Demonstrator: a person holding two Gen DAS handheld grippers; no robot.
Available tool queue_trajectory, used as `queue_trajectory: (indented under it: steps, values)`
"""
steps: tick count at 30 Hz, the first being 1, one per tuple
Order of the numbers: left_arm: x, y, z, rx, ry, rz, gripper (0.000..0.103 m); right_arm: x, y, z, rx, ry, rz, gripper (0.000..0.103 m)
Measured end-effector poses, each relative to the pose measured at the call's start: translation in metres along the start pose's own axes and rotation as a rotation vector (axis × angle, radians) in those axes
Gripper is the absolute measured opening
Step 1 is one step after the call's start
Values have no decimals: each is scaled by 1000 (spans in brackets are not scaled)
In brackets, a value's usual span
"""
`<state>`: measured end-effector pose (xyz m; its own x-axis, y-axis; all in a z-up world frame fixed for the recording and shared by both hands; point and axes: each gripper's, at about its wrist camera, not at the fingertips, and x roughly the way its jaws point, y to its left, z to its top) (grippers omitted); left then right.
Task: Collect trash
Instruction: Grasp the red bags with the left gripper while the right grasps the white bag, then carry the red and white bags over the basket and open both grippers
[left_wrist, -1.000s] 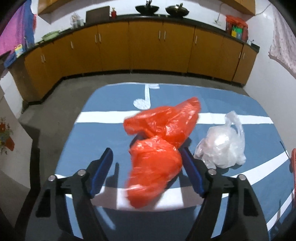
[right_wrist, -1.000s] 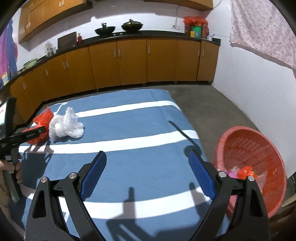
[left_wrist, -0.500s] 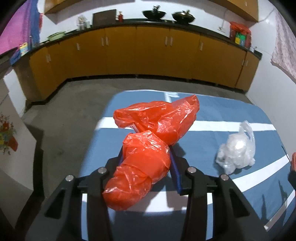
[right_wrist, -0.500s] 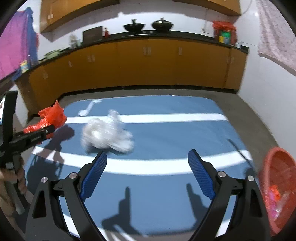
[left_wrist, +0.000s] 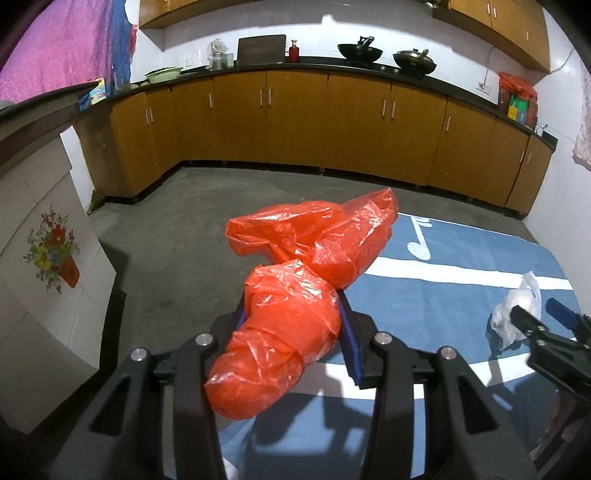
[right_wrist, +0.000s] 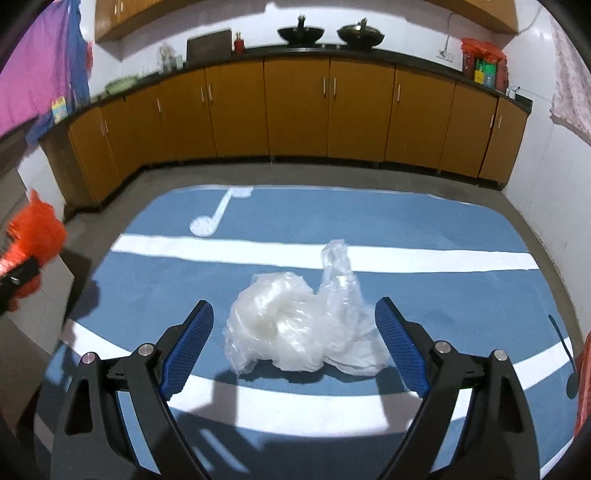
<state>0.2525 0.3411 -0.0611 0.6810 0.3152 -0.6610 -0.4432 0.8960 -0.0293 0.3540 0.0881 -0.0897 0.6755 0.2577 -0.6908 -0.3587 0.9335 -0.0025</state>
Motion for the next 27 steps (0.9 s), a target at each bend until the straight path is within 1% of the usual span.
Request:
queue_trajectory:
  steps: [1, 2, 3, 4, 6, 9, 13, 16, 27]
  values:
    - [0, 0, 0, 2, 1, 0, 43, 4, 0, -1, -6, 17, -2, 78]
    - [0, 0, 0, 4, 3, -1, 43, 8, -1, -3, -10, 37, -1, 73]
    - [0, 0, -1, 5, 3, -1, 43, 10, -1, -5, -10, 55, 0, 64]
    - [0, -1, -1, 6, 4, -4, 43, 13, -5, -6, 6, 76, 10, 59]
    - [1, -3, -2, 7, 7, -10, 43, 9, -14, -8, 45, 67, 16, 55]
    - [2, -5, -4, 12, 12, -19, 43, 3, -22, -12, 47, 65, 8, 48]
    - [-1, -15, -5, 29, 16, -38, 43, -6, -33, -18, 56, 61, -1, 45]
    - [-5, -25, -6, 42, 15, -55, 43, -14, -47, -22, 76, 56, -16, 44]
    - [-34, -75, -14, 108, 2, -133, 43, -69, -111, -52, 142, 40, -114, 44]
